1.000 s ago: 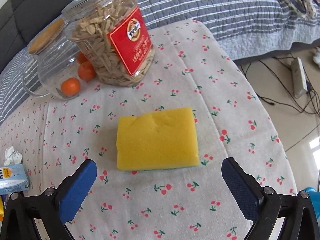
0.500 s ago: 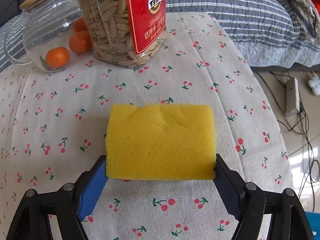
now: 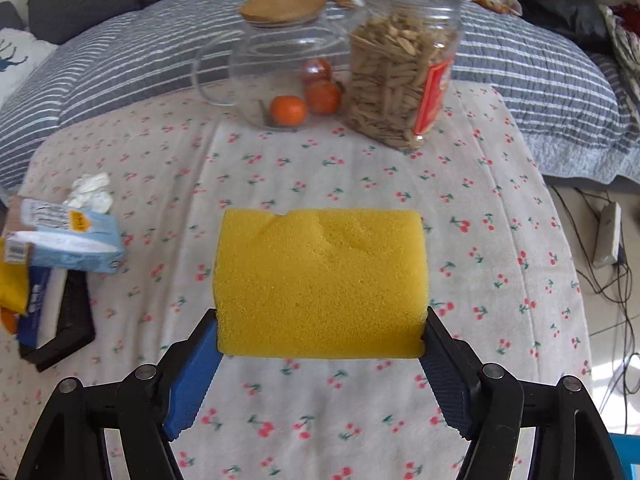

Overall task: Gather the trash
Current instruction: 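Drop the blue box into the white bin with left while right carries the sponge toward it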

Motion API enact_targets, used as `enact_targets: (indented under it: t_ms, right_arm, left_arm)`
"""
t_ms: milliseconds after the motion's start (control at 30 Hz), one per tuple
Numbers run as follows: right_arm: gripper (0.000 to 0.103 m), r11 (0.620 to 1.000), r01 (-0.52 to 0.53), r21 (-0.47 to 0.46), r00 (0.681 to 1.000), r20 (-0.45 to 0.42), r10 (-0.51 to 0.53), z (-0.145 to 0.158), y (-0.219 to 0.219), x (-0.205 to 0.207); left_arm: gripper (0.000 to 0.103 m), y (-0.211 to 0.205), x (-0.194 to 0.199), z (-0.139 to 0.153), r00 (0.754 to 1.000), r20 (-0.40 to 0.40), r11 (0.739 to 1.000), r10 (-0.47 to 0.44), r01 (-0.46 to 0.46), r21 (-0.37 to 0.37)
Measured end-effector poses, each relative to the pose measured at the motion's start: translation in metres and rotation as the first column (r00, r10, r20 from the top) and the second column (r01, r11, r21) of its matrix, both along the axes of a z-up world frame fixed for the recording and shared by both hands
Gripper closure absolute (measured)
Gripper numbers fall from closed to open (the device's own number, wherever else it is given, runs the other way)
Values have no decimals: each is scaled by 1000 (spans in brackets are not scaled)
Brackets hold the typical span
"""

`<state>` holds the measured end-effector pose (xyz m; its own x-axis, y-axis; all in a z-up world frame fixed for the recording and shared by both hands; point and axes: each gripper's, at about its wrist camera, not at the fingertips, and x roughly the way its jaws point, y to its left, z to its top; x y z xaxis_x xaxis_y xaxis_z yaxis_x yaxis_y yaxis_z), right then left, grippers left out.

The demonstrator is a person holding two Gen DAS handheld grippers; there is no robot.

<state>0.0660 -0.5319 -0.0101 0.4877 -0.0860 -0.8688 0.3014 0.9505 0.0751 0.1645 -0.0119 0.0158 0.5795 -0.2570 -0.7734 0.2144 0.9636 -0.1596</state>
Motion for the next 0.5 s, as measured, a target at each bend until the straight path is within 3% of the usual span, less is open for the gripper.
enact_targets:
  t_ms: [233,500]
  right_arm:
    - [24,991,-130,11,990,53,129,22,72,2]
    - [23,958,-286,-4,953,102,285,39,151,15]
  left_arm:
    - [78,37,-16,4,999,15,999,36,-36,11]
    - [78,85,-23,-2,994,6,994,109,-109,22]
